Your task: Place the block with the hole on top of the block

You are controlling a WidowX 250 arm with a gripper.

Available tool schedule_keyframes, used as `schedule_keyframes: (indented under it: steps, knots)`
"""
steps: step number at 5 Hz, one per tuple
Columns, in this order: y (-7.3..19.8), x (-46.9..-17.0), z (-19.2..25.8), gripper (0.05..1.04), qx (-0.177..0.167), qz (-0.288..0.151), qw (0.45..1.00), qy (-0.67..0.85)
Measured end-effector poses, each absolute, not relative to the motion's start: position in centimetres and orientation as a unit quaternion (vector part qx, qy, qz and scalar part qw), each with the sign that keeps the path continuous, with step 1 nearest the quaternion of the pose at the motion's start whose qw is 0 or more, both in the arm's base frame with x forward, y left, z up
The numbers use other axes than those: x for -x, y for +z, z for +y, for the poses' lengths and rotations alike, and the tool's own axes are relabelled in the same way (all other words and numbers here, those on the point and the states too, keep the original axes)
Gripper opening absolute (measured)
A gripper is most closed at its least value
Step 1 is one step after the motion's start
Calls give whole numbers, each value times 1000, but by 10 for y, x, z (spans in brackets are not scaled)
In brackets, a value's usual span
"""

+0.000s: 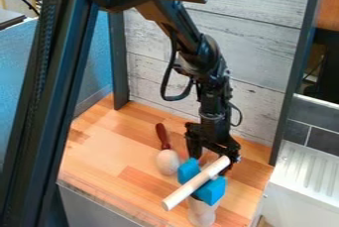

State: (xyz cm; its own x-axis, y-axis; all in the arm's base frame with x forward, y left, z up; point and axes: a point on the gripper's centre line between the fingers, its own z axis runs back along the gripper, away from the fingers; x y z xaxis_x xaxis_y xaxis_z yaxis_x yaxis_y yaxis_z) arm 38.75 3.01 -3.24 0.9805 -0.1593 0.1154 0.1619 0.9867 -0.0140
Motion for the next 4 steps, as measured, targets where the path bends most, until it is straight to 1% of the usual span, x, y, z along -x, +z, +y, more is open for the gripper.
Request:
schedule_keyframes:
  steps: [2, 3, 4]
  knots:
    - [-37, -386, 26, 1000, 3, -63, 994, -88]
    - [-45, -382, 26, 947, 1, -51, 995, -86]
    - [-47, -385, 27, 659, -1, -50, 995, -85]
